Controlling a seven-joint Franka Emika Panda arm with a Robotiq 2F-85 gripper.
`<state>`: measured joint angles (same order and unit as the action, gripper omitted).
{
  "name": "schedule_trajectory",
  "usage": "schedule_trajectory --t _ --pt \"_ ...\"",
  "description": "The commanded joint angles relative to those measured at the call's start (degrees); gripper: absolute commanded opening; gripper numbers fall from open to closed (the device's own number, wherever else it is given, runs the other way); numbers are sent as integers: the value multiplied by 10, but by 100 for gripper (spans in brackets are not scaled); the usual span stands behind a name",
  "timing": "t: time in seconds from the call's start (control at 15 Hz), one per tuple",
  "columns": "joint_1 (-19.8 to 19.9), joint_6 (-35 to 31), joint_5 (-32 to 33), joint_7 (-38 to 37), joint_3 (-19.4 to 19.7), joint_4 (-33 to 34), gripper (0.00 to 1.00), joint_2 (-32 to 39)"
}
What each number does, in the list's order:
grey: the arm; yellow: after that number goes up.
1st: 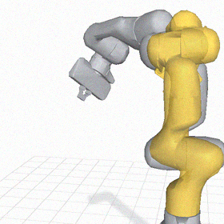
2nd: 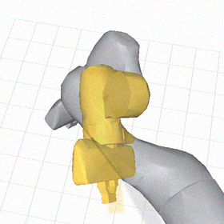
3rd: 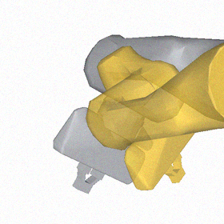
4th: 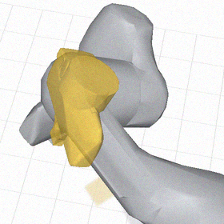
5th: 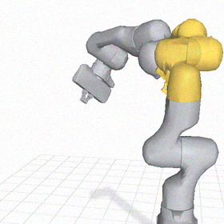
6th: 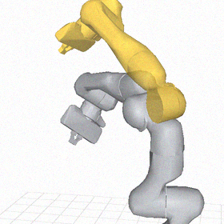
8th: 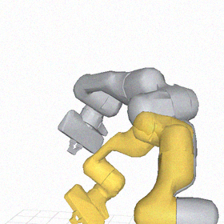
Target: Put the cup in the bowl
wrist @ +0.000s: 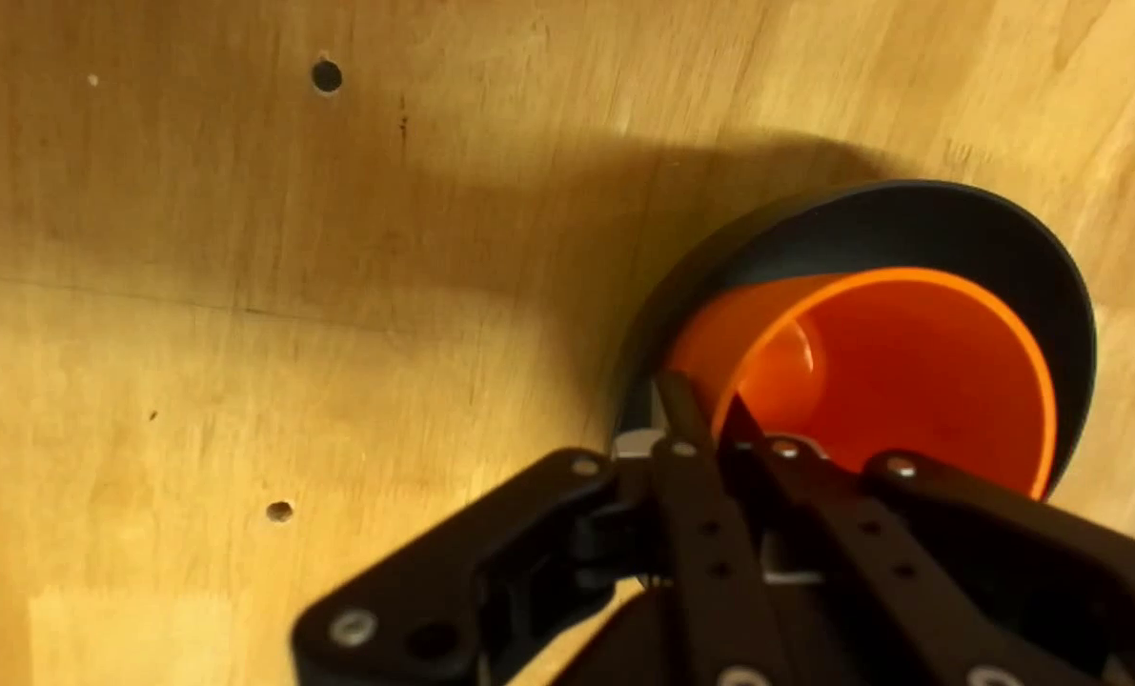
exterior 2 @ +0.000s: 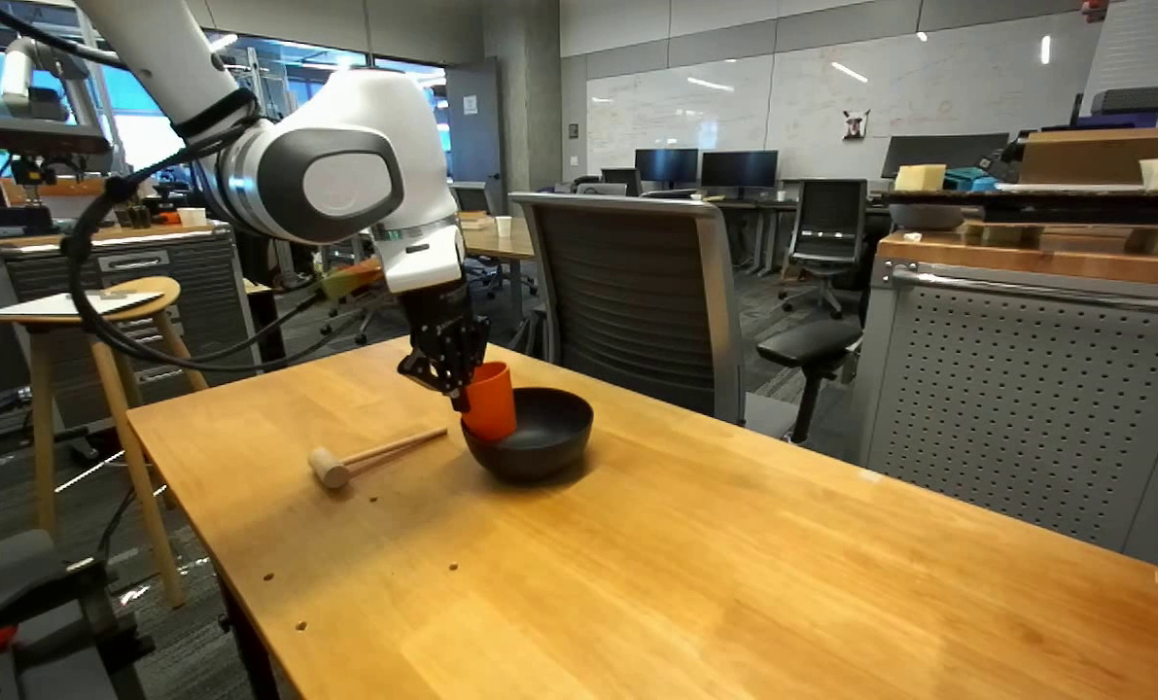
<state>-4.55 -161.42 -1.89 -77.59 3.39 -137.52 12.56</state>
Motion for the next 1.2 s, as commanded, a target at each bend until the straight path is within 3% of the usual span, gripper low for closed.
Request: schedule_trajectory --t 0.0,0.27,0.47,0.53,0.67,0.87,1.13 --pt "8 -14 -24 25 1 26 2 28" --pt "21 -15 -61 57 -9 41 3 44" --pt "51 -18 -149 131 -48 53 4 54" --pt "64 -21 -185 165 -66 56 30 56" --pt "77 -21 -239 212 -85 61 38 57" --pt "83 -24 -303 267 -101 52 61 45" --pt "56 -45 -325 281 -91 2 92 -7"
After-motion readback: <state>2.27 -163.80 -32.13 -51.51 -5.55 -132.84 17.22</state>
